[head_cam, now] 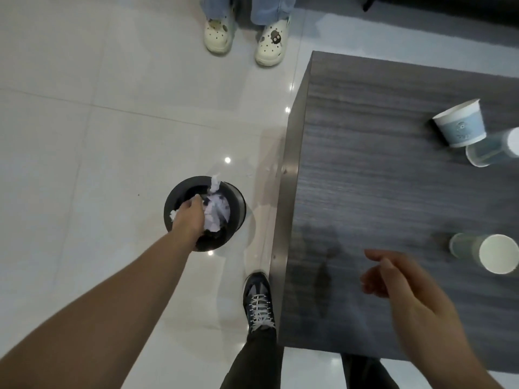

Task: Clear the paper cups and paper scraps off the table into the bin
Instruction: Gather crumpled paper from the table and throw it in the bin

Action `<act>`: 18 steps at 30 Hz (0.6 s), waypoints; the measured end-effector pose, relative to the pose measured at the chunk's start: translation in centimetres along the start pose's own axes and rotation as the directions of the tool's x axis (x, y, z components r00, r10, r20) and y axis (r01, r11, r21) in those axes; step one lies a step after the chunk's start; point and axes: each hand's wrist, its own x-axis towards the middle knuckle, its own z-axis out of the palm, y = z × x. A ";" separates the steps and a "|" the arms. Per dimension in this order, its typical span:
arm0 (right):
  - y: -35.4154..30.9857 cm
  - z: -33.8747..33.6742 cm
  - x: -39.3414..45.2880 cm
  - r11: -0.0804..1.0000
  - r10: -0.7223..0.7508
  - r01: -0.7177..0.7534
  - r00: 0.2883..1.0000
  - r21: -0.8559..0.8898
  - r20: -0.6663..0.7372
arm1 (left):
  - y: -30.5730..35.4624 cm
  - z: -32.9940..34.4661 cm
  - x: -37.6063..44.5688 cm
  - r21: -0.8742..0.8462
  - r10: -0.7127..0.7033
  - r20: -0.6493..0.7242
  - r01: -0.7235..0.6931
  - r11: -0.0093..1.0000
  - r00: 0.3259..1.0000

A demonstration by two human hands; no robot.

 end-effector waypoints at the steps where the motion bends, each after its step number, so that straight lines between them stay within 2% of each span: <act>1: 0.0 -0.1 -0.3 1.000 0.010 -0.010 1.000 0.009 0.002 | 0.0 -0.6 -0.6 0.007 0.033 0.015 -0.033 0.999 0.999; 5: 0.7 -0.5 -1.6 0.998 0.046 -0.048 0.997 0.028 0.069 | 0.1 -2.5 -3.3 -0.052 0.102 -0.077 -0.106 0.993 0.992; 7: 1.3 -1.2 -2.5 0.997 0.071 -0.070 0.991 -0.015 0.114 | 0.3 -2.4 -5.6 -0.164 0.086 -0.110 -0.104 0.981 0.990; 9: 1.2 -2.4 -3.5 0.994 0.057 -0.045 0.991 -0.103 0.123 | 0.3 -1.7 -8.3 -0.189 0.102 -0.102 -0.119 0.975 0.990; 12: 0.3 -5.3 -4.1 0.997 -0.017 0.021 0.999 -0.081 0.044 | 0.8 0.5 -12.8 -0.097 0.225 -0.070 -0.231 0.968 0.972; 16: -0.9 -11.3 -2.9 0.995 -0.067 0.051 0.977 -0.081 -0.201 | 2.2 4.8 -17.8 0.047 0.362 0.020 -0.362 0.931 0.932; 18: -1.4 -13.3 -2.4 0.998 -0.030 0.018 0.982 -0.062 -0.189 | 2.2 6.3 -18.9 0.185 0.380 0.024 -0.378 0.907 0.925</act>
